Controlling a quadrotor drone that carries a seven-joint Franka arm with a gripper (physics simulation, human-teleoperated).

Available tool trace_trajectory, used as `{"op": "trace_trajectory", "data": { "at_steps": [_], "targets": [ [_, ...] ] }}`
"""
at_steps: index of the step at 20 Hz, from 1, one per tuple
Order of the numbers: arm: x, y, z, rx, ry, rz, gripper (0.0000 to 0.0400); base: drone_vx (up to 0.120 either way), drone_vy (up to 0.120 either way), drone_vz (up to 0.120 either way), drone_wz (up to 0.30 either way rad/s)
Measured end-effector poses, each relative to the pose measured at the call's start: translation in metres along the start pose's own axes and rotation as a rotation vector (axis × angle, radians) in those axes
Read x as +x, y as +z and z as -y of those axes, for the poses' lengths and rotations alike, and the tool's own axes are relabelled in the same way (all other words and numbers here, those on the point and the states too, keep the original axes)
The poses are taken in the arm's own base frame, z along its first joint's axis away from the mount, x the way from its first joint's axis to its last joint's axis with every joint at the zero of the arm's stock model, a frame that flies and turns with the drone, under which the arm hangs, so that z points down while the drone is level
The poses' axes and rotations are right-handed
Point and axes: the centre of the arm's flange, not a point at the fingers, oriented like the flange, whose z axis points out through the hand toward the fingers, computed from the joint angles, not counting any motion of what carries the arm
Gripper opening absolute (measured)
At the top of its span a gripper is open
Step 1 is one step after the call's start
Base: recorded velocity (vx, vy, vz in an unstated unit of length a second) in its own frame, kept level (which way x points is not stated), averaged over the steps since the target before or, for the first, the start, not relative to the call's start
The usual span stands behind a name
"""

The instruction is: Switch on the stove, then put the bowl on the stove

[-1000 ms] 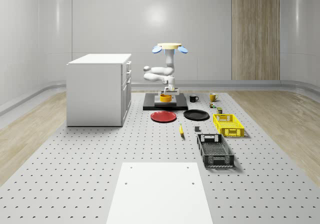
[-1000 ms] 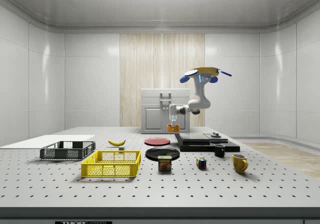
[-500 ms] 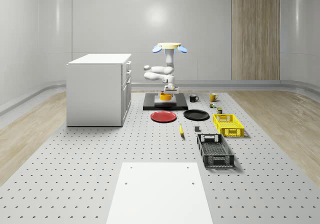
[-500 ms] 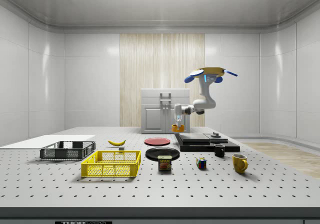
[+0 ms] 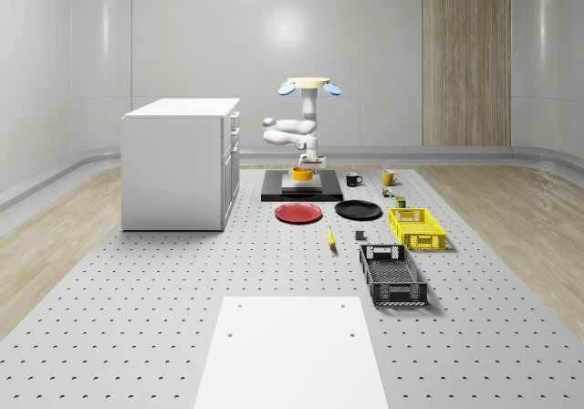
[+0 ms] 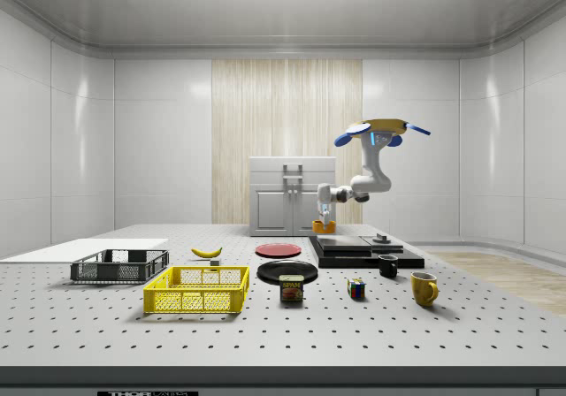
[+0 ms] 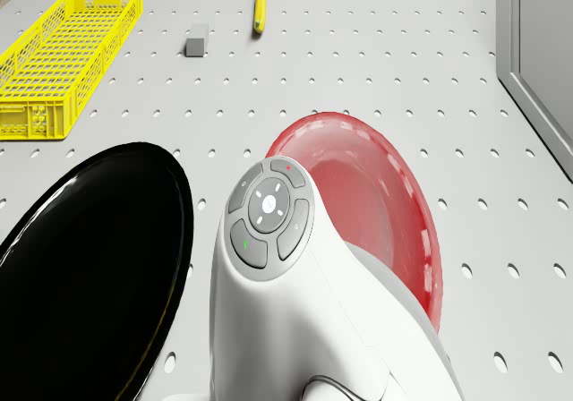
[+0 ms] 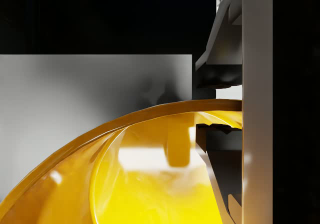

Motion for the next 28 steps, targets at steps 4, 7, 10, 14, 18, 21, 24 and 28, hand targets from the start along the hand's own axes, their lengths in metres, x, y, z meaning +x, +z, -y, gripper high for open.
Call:
{"op": "trace_trajectory", "data": {
  "at_steps": [4,7,10,14,18,21,24,28],
  "targets": [
    [0.000,0.000,0.000,0.000,0.000,0.000,0.0102,-0.120,0.000,0.000,0.000],
    [0.000,0.000,0.000,0.000,0.000,0.000,0.0102,-0.120,0.000,0.000,0.000],
    [0.000,0.000,0.000,0.000,0.000,0.000,0.0102,-0.120,0.000,0.000,0.000],
    [0.000,0.000,0.000,0.000,0.000,0.000,0.0102,-0.110,0.000,0.000,0.000],
    [0.000,0.007,0.000,0.000,-0.001,0.000,0.0102,0.000,0.000,0.000,0.000],
    [0.000,0.016,0.000,0.000,-0.004,0.000,0.0102,0.000,0.000,0.000,0.000],
    [0.000,0.026,0.000,0.000,-0.005,0.000,0.0102,0.000,0.000,0.000,0.000],
    [0.000,0.039,0.000,0.000,-0.006,0.000,0.0102,0.000,0.000,0.000,0.000]
  ]
}}
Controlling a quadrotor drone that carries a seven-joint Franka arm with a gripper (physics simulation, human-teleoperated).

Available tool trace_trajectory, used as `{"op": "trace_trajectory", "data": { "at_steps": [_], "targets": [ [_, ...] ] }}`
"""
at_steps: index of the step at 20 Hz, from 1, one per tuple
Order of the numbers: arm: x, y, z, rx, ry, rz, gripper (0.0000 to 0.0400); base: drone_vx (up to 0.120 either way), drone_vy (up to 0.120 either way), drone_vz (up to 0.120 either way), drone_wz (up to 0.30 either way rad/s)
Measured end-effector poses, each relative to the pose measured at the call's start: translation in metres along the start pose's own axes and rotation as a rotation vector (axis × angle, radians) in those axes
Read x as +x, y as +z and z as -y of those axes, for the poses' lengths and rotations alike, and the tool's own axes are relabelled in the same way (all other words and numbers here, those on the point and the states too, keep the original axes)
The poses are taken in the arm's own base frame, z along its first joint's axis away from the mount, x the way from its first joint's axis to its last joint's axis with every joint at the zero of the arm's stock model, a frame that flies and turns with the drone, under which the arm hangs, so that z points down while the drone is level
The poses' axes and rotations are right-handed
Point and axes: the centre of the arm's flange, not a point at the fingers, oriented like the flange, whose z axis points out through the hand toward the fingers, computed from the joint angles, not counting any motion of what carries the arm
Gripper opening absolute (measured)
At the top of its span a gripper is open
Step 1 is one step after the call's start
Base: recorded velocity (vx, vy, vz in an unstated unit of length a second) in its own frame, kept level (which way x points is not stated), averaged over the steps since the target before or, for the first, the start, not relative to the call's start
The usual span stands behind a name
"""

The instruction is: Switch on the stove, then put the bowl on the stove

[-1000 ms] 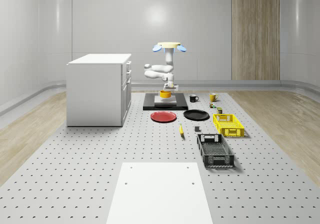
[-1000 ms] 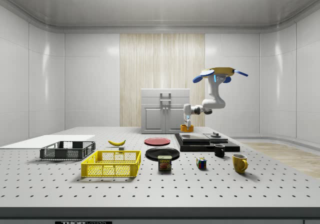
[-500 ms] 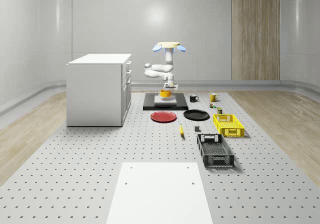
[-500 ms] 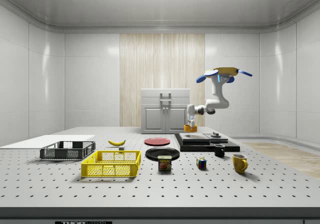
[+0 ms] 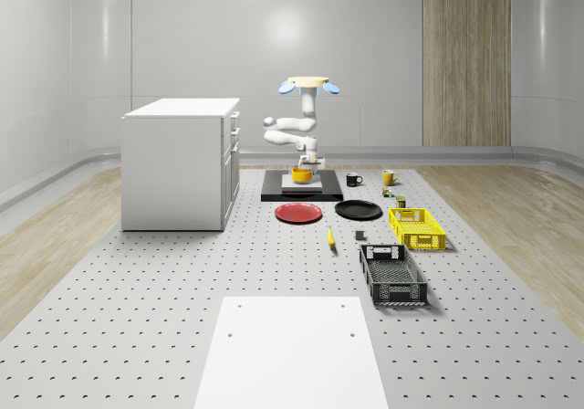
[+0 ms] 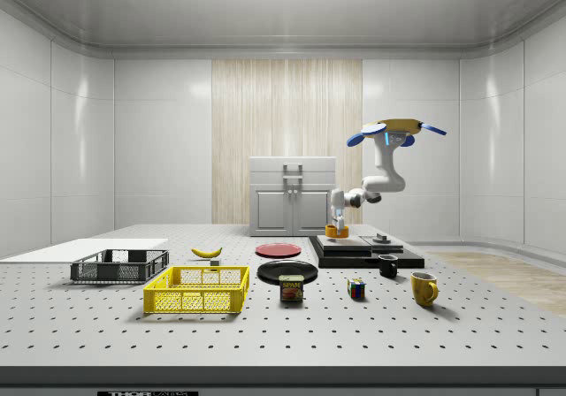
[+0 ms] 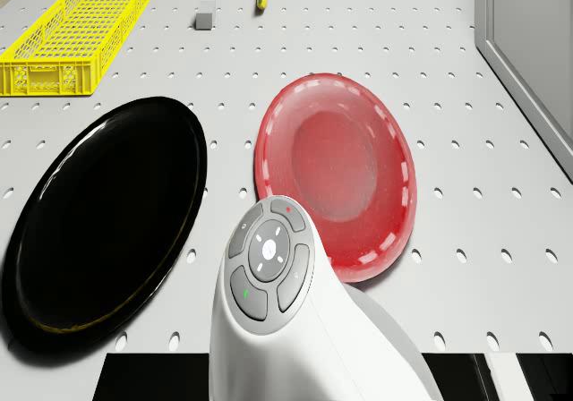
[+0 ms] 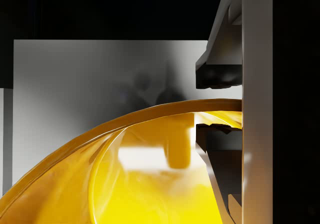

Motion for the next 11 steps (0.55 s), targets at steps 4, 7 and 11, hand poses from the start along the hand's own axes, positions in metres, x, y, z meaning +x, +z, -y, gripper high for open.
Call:
{"op": "trace_trajectory", "data": {
  "at_steps": [4,7,11],
  "targets": [
    [0.000,0.007,0.000,0.000,0.004,0.000,0.0270,0.000,0.000,0.000,0.000],
    [0.000,0.001,0.000,0.000,0.006,0.000,0.0339,0.000,0.000,0.000,0.000],
    [0.000,-0.010,0.000,0.000,0.008,0.000,0.0377,0.000,0.000,0.000,0.000]
  ]
}}
